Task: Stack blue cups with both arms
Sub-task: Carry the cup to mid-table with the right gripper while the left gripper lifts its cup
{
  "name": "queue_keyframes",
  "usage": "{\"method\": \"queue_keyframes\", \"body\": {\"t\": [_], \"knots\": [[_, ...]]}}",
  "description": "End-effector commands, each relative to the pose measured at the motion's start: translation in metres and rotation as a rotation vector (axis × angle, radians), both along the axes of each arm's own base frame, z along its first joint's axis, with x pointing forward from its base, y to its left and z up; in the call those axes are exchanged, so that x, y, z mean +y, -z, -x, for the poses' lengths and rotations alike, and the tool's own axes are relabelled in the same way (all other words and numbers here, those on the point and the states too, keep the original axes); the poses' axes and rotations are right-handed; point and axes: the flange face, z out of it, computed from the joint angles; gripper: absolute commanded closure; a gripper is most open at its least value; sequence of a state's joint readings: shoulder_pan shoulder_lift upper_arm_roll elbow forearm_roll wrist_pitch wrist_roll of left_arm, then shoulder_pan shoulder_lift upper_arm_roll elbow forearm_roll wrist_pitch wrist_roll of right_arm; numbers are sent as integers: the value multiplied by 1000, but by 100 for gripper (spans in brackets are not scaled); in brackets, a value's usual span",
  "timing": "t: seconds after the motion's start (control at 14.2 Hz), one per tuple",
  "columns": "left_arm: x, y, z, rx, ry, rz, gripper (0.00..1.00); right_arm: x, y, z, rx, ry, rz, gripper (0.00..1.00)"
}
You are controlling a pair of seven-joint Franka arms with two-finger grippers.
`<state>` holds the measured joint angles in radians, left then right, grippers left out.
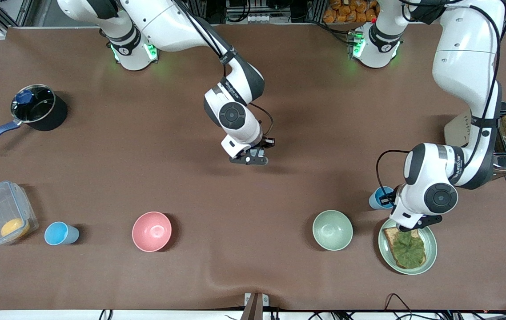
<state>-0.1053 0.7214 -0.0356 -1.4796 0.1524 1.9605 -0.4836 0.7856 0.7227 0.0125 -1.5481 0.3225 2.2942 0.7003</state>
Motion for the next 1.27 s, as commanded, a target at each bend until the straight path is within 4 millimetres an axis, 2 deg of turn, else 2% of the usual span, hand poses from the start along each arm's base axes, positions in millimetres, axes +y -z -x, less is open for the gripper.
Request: {"method": "queue_keyframes", "body": {"t": [0.0, 0.28, 0.42, 0.57, 0.64, 0.78, 0.85, 0.99, 1.13, 1.2], "knots": [[-3, -9, -4, -21, -24, 8, 100, 5, -4, -3, -21, -9, 13, 0], [1, -33, -7, -52, -32, 16, 100, 16, -22, -6, -39, -10, -19, 0], [0, -56, -8, -81, -38, 28, 100, 17, -35, -8, -43, -14, -27, 0], [1, -81, -8, -104, -77, 80, 100, 9, -59, -18, -22, -26, -11, 0], [0, -92, -7, -113, -93, 101, 100, 0, -81, -26, 6, -27, 3, 0], [-12, -111, -4, -130, -139, 138, 100, -37, -129, -52, 17, 5, 19, 0], [-30, -117, -2, -136, -156, 146, 100, -62, -151, -63, 4, 19, 47, 0], [-70, -120, 6, -133, -191, 161, 100, -114, -177, -84, -31, -6, 168, 0], [-111, -124, 16, -126, -236, 184, 100, -163, -206, -98, -53, -137, 242, 0], [-127, -126, 21, -122, -250, 191, 100, -199, -218, -106, -20, -174, 246, 0]]}}
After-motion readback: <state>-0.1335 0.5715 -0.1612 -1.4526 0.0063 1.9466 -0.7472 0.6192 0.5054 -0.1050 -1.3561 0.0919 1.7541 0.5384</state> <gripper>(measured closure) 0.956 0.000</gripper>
